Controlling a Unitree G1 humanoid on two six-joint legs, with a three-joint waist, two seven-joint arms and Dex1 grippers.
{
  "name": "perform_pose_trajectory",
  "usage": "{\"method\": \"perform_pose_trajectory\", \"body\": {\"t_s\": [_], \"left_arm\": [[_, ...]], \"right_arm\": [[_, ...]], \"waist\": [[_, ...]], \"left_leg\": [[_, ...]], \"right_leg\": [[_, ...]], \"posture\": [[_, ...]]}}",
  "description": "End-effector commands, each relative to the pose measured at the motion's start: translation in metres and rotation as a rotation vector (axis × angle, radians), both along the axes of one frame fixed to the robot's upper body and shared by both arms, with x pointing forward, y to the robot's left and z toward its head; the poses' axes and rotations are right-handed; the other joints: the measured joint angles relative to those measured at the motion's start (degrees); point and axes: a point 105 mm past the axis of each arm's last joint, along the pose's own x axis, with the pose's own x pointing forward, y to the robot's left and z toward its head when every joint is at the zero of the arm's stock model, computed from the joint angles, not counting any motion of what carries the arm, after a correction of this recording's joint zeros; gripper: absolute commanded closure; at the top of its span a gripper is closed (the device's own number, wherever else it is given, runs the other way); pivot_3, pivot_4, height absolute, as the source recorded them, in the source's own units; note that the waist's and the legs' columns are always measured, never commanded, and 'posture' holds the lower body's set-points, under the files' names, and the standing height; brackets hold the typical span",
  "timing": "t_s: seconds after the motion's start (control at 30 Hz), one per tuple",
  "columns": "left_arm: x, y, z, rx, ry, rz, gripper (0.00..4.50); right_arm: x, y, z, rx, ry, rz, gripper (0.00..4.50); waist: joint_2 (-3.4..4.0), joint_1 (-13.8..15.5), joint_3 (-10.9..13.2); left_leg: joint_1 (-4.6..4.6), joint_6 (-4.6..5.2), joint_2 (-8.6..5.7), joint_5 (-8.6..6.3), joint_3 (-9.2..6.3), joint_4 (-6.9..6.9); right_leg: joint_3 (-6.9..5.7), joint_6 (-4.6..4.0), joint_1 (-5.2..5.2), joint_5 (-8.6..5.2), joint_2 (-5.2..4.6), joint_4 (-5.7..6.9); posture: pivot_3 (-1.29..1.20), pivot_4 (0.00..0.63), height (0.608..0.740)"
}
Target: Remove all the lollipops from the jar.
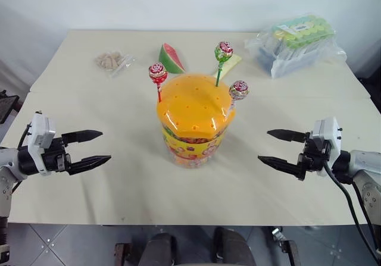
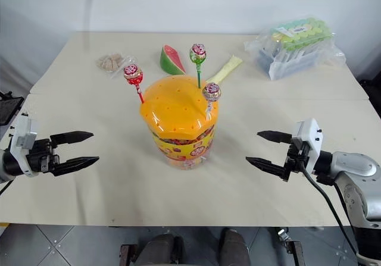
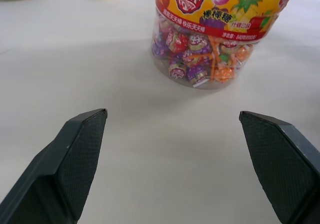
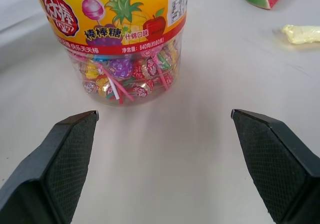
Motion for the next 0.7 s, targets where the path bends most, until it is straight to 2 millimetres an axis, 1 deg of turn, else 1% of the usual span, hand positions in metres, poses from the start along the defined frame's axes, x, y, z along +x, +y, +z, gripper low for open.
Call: {"method": "perform_pose_trajectory", "body": {"t_s": [0.03, 0.17, 0.3, 0.37, 0.43, 0.5, 0.57, 0.6, 0.7], "left_arm": [[0.001, 0.002, 0.017, 0.013, -0.061, 0.008, 0.00], [0.001, -0.001, 0.022, -0.012, -0.025, 0.012, 0.00], [0.003, -0.004, 0.035, 0.024, -0.079, 0.014, 0.00], [0.002, -0.009, 0.040, 0.042, -0.067, -0.020, 0.00], [0.002, -0.015, 0.051, 0.034, -0.094, -0.060, 0.00], [0.002, -0.017, 0.057, 0.030, -0.120, -0.075, 0.00], [0.007, -0.032, 0.078, 0.040, -0.201, -0.136, 0.00], [0.009, -0.039, 0.085, 0.046, -0.224, -0.161, 0.00], [0.007, -0.059, 0.097, 0.016, -0.269, -0.287, 0.00]], "right_arm": [[-0.001, -0.001, 0.010, -0.017, -0.039, 0.014, 0.03], [-0.002, -0.002, 0.013, -0.018, -0.043, 0.016, 0.03], [-0.003, -0.003, 0.020, -0.009, -0.054, 0.011, 0.03], [-0.006, -0.002, 0.028, 0.013, -0.067, 0.012, 0.03], [-0.010, 0.000, 0.036, 0.035, -0.080, 0.016, 0.03], [-0.012, 0.000, 0.040, 0.046, -0.085, 0.017, 0.03], [-0.024, 0.008, 0.068, 0.122, -0.140, 0.028, 0.03], [-0.029, 0.011, 0.077, 0.141, -0.158, 0.036, 0.03], [-0.040, 0.016, 0.083, 0.158, -0.158, 0.039, 0.03]], "waist": [[0.00, 0.00, 0.00], [0.00, -0.03, 0.00], [0.00, -0.04, 0.00], [0.01, 0.09, 0.01], [0.03, 0.11, 0.02], [0.03, 0.26, 0.02], [0.04, 0.57, 0.05], [0.05, 0.90, 0.07], [0.05, 0.88, 0.07]], "left_leg": [[0.00, 0.00, 0.00, 0.00, 0.00, 0.00], [0.00, 0.00, 0.00, 0.00, 0.00, 0.00], [-0.01, 0.00, 0.02, 0.00, 0.00, 0.00], [0.00, 0.00, 0.01, 0.00, 0.00, 0.00], [-0.01, -0.01, 0.01, 0.00, 0.00, 0.01], [-0.01, -0.01, 0.01, 0.00, 0.00, 0.01], [-0.02, -0.01, 0.01, -0.01, 0.00, 0.01], [-0.06, -0.02, 0.02, 0.00, 0.00, 0.03], [-0.06, -0.02, -0.01, 0.00, -0.02, 0.08]], "right_leg": [[0.00, 0.00, 0.00, 0.00, 0.00, 0.00], [0.00, 0.00, 0.00, 0.00, 0.00, 0.01], [0.00, 0.00, 0.00, 0.00, 0.01, 0.00], [0.01, 0.00, 0.00, 0.00, 0.01, 0.01], [0.01, 0.00, -0.01, 0.00, 0.01, 0.01], [0.01, 0.00, -0.01, 0.00, 0.01, 0.01], [0.02, 0.00, -0.01, 0.00, 0.01, 0.03], [0.01, 0.00, -0.05, 0.00, 0.03, 0.01], [0.01, 0.00, -0.02, 0.01, 0.03, 0.04]], "posture": [[0.00, 0.150, 0.740], [0.00, 0.150, 0.740], [0.00, 0.150, 0.740], [0.00, 0.150, 0.740], [0.00, 0.150, 0.740], [0.00, 0.150, 0.740], [0.00, 0.150, 0.740], [0.00, 0.150, 0.740], [0.00, 0.150, 0.740]]}}
